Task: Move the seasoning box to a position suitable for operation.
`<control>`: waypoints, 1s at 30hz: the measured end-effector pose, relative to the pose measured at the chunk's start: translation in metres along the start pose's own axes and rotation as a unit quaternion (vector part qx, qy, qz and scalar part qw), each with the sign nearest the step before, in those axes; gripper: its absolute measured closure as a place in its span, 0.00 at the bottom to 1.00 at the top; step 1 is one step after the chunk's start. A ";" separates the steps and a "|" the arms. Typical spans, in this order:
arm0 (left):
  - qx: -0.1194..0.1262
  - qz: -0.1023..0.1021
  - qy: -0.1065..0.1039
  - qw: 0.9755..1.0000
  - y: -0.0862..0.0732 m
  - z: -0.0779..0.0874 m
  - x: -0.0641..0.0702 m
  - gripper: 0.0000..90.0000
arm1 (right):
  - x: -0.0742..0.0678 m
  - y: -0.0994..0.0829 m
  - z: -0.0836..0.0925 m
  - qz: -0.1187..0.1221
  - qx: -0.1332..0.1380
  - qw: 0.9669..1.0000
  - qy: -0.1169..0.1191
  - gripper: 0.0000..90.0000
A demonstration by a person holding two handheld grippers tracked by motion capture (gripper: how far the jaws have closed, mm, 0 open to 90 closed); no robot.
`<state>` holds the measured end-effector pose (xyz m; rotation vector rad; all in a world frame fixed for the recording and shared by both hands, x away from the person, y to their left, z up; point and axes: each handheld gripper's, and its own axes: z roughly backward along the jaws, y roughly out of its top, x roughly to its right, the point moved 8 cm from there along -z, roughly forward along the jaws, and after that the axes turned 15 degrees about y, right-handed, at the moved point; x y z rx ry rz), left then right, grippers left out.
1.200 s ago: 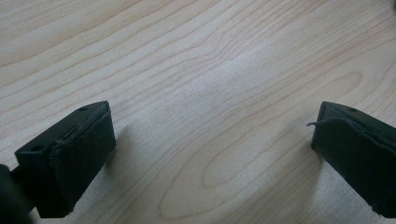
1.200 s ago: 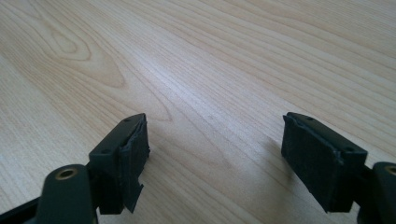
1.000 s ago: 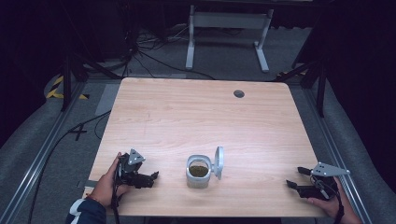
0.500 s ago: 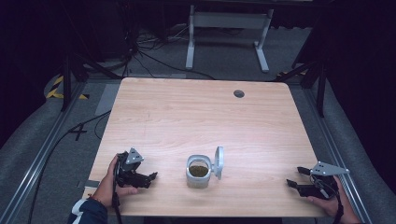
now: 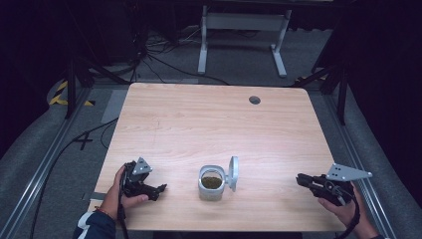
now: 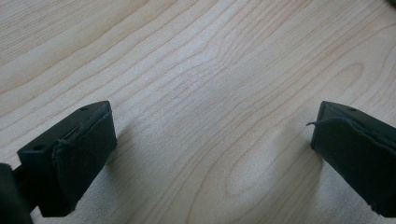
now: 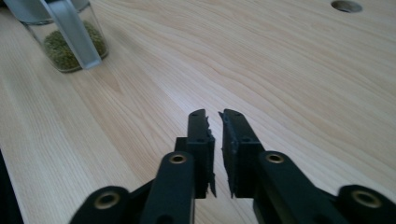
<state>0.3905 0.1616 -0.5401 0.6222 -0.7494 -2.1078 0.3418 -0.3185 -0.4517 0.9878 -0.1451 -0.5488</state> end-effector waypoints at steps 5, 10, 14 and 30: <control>0.000 0.000 0.000 1.000 0.000 0.000 0.000 0.00 | -0.018 0.024 -0.018 0.038 -0.009 0.999 0.024 0.99; 0.000 0.000 0.000 1.000 0.000 0.000 0.000 0.00 | -0.031 0.048 -0.032 0.061 -0.007 0.997 0.040 0.99; 0.000 0.000 0.000 1.000 0.000 0.000 0.000 0.00 | -0.044 0.067 -0.050 0.084 -0.015 0.995 0.058 0.99; 0.000 0.000 0.000 1.000 0.000 0.000 0.000 0.00 | -0.080 0.102 -0.086 0.127 -0.013 0.987 0.101 0.99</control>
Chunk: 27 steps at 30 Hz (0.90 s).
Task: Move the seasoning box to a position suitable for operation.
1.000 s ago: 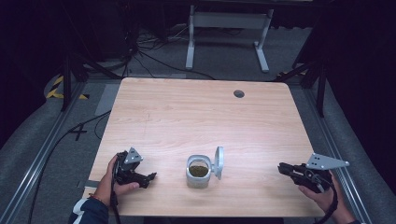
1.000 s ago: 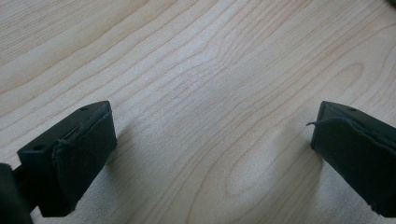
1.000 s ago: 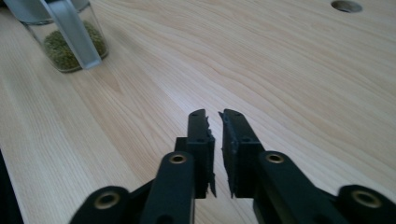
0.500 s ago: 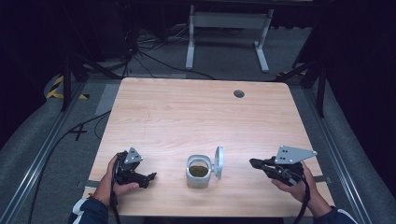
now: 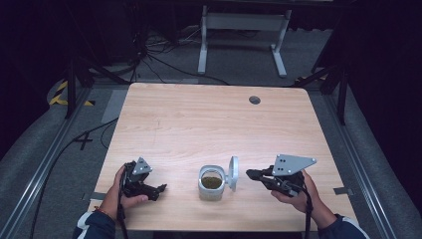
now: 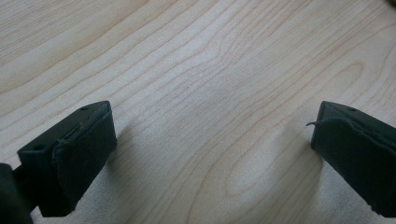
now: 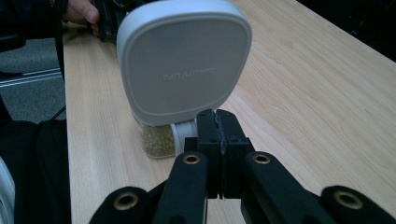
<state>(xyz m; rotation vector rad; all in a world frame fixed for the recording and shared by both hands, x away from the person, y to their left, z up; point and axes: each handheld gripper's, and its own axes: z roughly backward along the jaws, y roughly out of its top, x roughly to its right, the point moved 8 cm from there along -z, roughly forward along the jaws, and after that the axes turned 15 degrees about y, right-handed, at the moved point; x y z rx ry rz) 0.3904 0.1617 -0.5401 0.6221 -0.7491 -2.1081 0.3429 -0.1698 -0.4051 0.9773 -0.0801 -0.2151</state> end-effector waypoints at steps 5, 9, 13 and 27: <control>0.000 0.000 0.000 1.000 0.000 0.000 0.000 0.00 | -0.003 0.008 -0.007 0.009 0.003 1.000 0.007 0.99; 0.000 0.000 0.000 1.000 0.000 0.000 0.000 0.00 | -0.006 0.011 -0.013 0.012 0.002 1.000 0.014 0.99; 0.000 0.000 0.000 1.000 0.000 0.000 0.000 0.00 | -0.008 0.015 -0.017 0.017 0.003 1.000 0.017 0.99; 0.000 0.000 0.000 1.000 0.000 0.000 0.000 0.00 | -0.011 0.020 -0.033 0.023 -0.003 0.999 0.028 0.99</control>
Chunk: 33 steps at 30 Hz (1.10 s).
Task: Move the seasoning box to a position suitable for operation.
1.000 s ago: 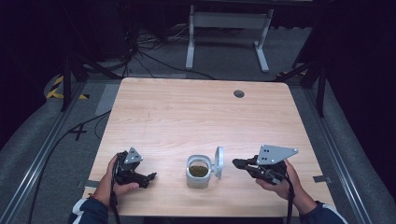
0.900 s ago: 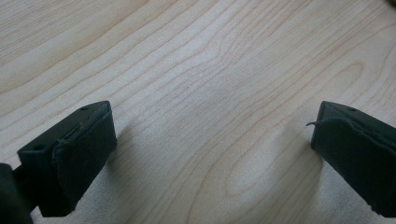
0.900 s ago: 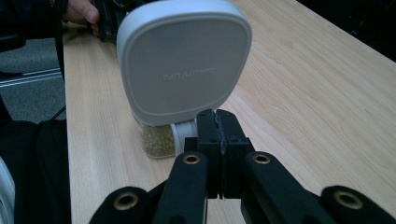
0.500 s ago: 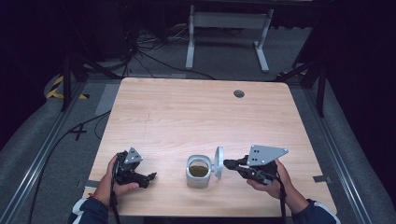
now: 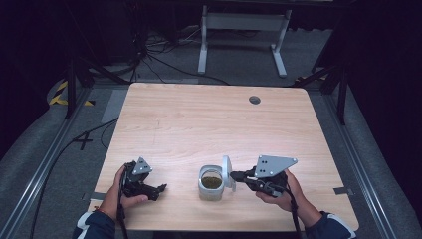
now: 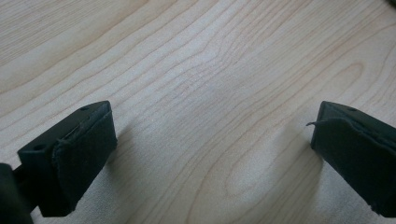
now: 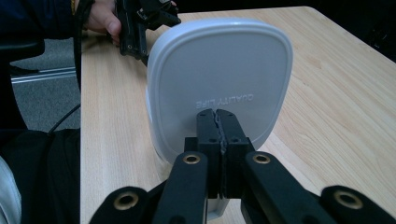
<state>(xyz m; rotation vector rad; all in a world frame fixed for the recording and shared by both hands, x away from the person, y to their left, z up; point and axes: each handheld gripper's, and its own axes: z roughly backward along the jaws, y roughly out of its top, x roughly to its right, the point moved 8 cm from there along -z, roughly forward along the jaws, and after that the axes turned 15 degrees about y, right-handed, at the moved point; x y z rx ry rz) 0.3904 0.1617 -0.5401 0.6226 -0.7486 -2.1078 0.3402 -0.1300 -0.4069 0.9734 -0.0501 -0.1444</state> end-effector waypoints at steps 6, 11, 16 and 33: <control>0.000 0.000 0.000 1.000 0.000 0.000 0.000 0.00 | -0.001 -0.001 -0.002 -0.001 -0.001 1.000 0.003 0.99; 0.000 0.000 0.000 1.000 0.000 0.000 0.000 0.00 | 0.000 -0.003 -0.002 -0.001 -0.004 1.000 0.003 0.99; 0.000 0.000 0.000 1.000 0.000 0.000 0.000 0.00 | 0.003 -0.004 0.000 -0.003 -0.001 1.000 -0.002 0.99; 0.002 -0.005 0.000 1.000 0.000 0.000 -0.001 0.01 | 0.015 -0.011 0.011 0.000 -0.018 0.999 -0.030 0.99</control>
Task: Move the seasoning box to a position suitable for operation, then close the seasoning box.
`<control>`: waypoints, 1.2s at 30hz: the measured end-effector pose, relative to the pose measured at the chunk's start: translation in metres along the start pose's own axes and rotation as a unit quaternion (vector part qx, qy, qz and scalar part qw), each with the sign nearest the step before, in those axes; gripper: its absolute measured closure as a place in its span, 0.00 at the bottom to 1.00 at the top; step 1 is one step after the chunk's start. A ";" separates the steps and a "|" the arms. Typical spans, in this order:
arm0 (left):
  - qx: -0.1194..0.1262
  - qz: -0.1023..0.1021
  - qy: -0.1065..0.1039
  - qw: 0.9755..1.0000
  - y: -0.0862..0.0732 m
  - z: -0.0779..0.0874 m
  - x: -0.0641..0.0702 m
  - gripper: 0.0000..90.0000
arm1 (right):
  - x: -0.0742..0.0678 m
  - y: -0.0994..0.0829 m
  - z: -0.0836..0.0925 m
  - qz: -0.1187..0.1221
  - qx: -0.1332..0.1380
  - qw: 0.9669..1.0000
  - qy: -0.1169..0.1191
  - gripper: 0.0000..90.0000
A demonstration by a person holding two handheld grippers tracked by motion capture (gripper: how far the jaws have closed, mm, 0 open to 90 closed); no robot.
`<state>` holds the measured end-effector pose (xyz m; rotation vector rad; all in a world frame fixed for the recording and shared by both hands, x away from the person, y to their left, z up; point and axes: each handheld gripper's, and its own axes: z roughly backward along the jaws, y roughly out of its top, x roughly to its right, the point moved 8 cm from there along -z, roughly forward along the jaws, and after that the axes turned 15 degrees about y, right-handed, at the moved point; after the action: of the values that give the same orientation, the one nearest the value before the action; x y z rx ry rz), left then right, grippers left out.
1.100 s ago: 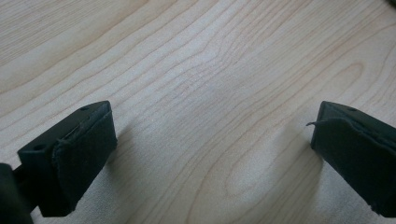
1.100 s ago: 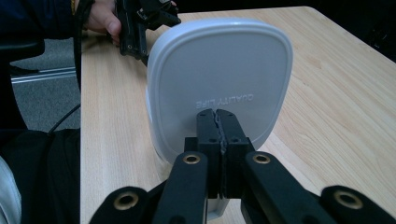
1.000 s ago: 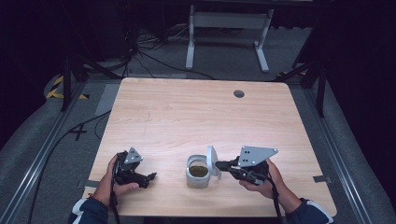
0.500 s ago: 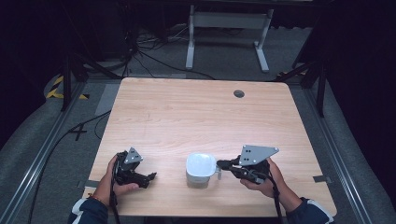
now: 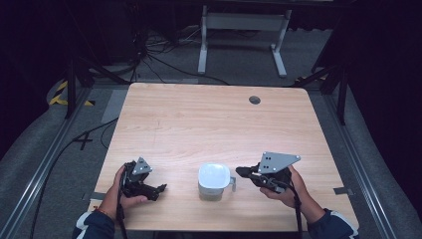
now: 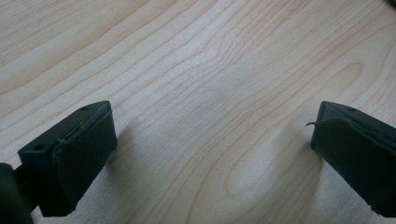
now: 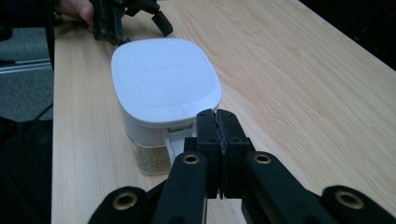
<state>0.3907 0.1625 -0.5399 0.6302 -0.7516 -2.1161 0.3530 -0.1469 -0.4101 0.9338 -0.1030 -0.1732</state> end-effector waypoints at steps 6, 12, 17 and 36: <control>0.000 0.006 -0.001 1.000 0.000 0.000 0.001 0.01 | 0.001 -0.004 0.010 0.000 -0.005 1.000 -0.011 0.97; 0.000 0.005 -0.002 1.000 -0.001 0.001 0.001 0.01 | 0.005 -0.013 0.021 -0.003 -0.013 1.000 -0.021 0.95; 0.000 0.000 -0.001 1.000 0.000 0.000 0.000 0.01 | 0.009 -0.027 0.037 -0.012 -0.019 0.999 -0.039 0.88; 0.001 0.003 -0.003 1.000 0.001 -0.001 0.000 0.00 | 0.025 -0.130 0.085 -0.067 -0.051 0.989 -0.118 0.40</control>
<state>0.3913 0.1615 -0.5401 0.6221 -0.7589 -2.1121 0.3498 -0.2947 -0.4644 0.8158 -0.2488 -0.4110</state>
